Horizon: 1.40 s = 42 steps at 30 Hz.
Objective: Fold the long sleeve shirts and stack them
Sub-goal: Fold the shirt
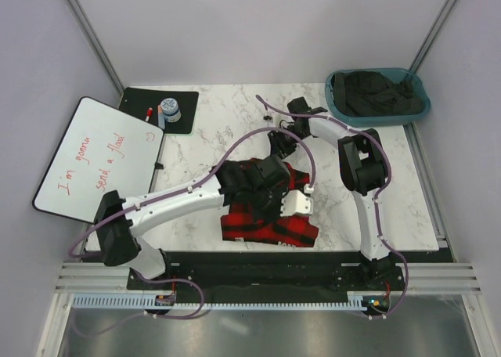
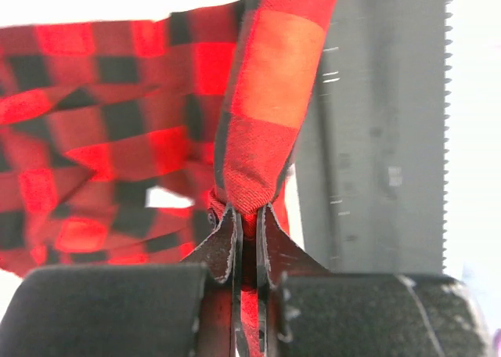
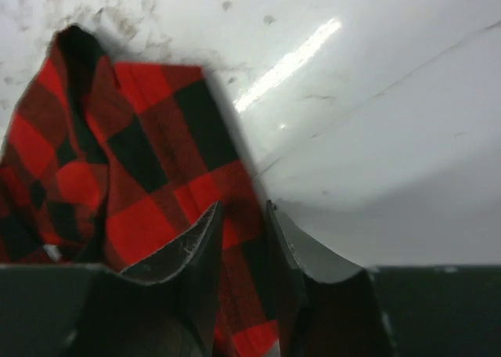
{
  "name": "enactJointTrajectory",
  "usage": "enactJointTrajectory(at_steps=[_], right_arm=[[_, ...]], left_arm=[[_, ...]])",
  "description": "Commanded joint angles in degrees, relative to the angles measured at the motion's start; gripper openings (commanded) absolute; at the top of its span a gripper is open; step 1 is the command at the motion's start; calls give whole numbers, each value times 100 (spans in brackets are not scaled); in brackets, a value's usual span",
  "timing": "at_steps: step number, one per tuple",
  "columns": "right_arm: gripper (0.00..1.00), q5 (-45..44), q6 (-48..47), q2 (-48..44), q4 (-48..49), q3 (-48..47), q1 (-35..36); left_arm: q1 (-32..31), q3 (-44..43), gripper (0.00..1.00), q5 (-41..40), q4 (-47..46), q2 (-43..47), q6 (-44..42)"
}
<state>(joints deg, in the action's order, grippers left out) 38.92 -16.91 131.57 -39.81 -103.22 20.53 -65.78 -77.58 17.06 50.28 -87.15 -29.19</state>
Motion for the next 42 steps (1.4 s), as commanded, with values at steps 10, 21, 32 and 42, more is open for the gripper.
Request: enactJointTrajectory(at_steps=[10, 21, 32, 42], right_arm=[[24, 423, -497, -272, -88, 768, 161], [23, 854, -533, -272, -220, 663, 161], [23, 898, -559, -9, -246, 479, 135], [21, 1144, -401, 273, -264, 56, -58]], left_arm=[[1717, -1462, 2, 61, -518, -1760, -2538], [2359, -1286, 2, -53, -2153, -2639, -3286], [2377, -1014, 2, -133, -2804, -2632, -3515], [2377, -732, 2, -1, -2857, -2131, -3453]])
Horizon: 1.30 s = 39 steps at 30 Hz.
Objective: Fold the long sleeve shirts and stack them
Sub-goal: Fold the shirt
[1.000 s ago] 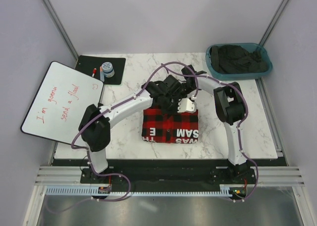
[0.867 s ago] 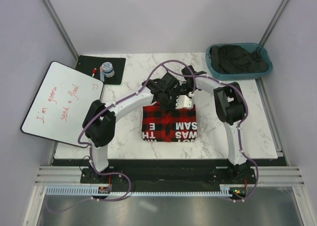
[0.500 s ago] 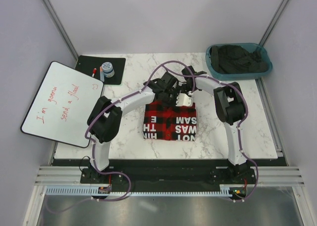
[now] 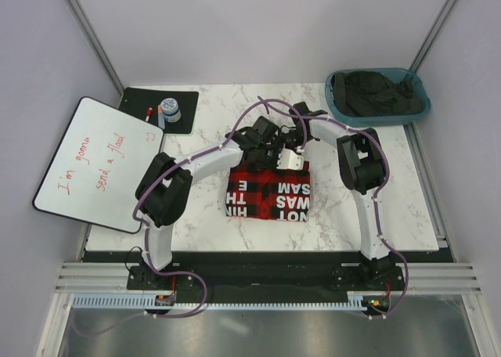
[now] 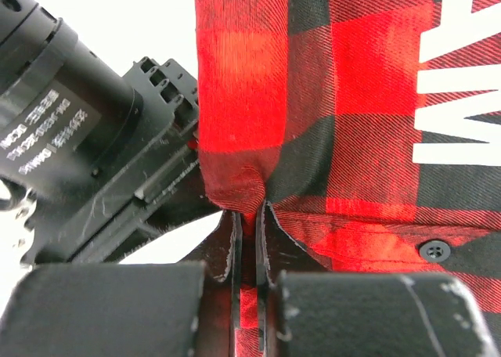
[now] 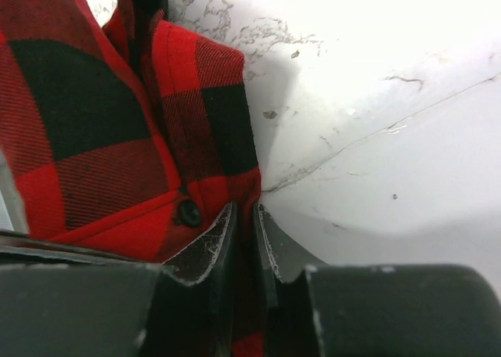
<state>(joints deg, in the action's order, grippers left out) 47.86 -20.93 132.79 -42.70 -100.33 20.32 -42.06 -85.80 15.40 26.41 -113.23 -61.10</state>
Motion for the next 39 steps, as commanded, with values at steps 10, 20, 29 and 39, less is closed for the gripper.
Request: enactJointTrajectory(at_steps=[10, 20, 29, 39], right_arm=[[21, 347, 27, 256, 7, -329, -80], [21, 330, -61, 221, -63, -417, -80], [29, -12, -8, 177, -81, -705, -89], [68, -1919, 9, -288, 41, -2367, -483]], left_arm=[[-39, 301, 2, 349, -558, 864, -227], [-39, 380, 2, 201, -751, 768, -429], [75, 468, 28, -28, -1402, 477, -324], [882, -384, 61, 6, -200, 1241, 1318]])
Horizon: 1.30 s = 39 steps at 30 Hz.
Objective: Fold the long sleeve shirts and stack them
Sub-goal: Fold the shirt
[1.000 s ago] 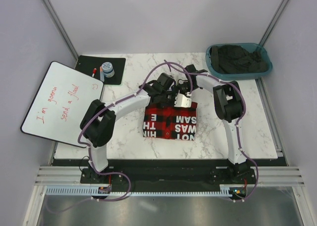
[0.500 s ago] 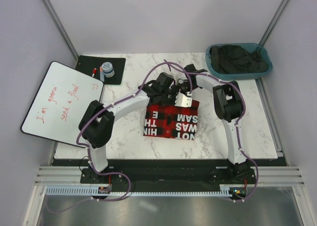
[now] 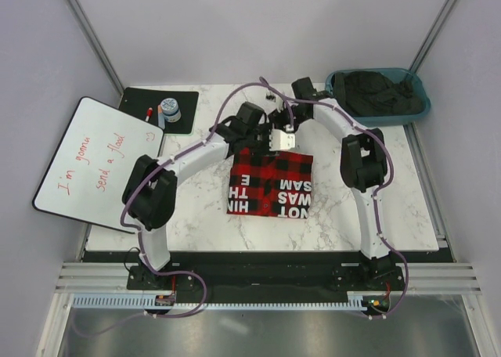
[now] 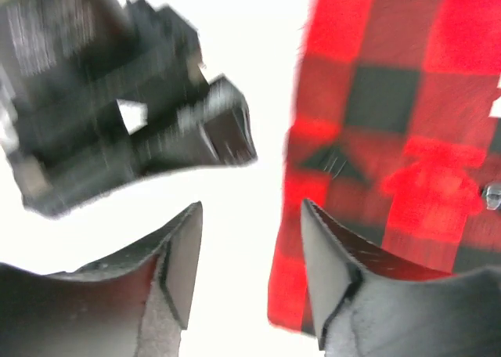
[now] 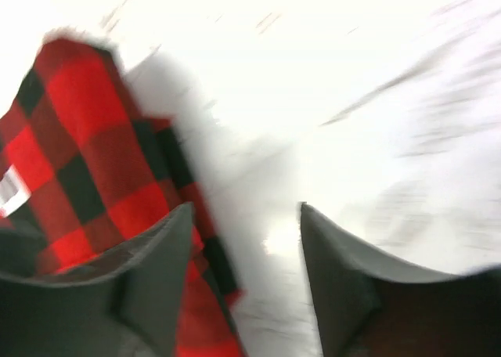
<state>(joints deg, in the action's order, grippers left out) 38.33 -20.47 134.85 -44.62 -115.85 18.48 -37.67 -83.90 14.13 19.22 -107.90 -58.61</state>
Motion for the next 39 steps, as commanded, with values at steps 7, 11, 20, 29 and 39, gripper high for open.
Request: enactJointTrajectory(at_steps=[7, 11, 20, 29, 39], right_arm=[[67, -497, 445, -2100, 199, 531, -837], [55, 882, 1744, -3138, 777, 2695, -837], [50, 1151, 2496, -2159, 2660, 3984, -696], [49, 185, 1732, -198, 1995, 1876, -539], [55, 219, 439, -554, 674, 781, 736]], left_arm=[[1472, -585, 69, 2463, 1435, 761, 3982], [1693, -171, 64, 4016, 1015, 595, 5515], [2052, 463, 62, 4520, -1272, -800, 7847], [2589, 732, 54, 3685, -465, -1647, 7804], [3291, 3484, 65, 4546, -1166, 1497, 7899]])
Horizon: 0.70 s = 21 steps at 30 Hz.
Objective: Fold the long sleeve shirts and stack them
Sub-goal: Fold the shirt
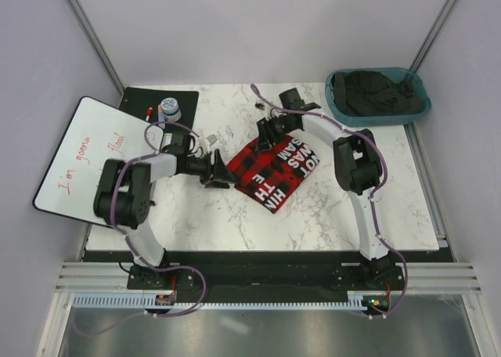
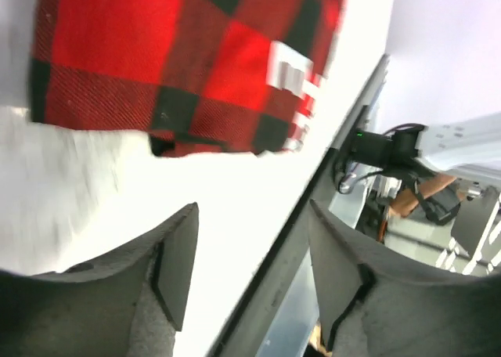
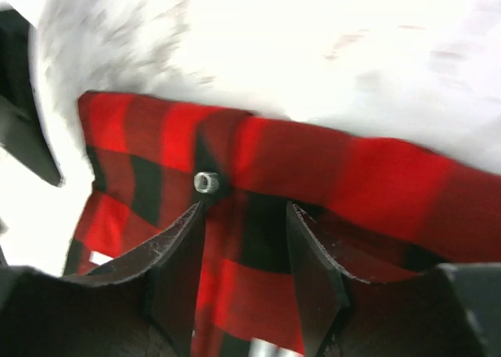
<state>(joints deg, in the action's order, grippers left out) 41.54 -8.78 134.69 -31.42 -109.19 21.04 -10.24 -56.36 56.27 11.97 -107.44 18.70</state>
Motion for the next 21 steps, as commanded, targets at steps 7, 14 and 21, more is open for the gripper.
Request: enactJointTrajectory(at_steps=[7, 14, 21], right_arm=[[55, -778, -687, -1718, -479, 934, 498], [54, -946, -564, -1262, -558, 803, -239], [42, -902, -810, -1138, -593, 1819, -513]], left_arm=[[611, 1136, 67, -370, -300, 2552, 134], [611, 758, 57, -1083, 314, 1569, 275], [585, 363, 57, -1004, 236, 857, 64]])
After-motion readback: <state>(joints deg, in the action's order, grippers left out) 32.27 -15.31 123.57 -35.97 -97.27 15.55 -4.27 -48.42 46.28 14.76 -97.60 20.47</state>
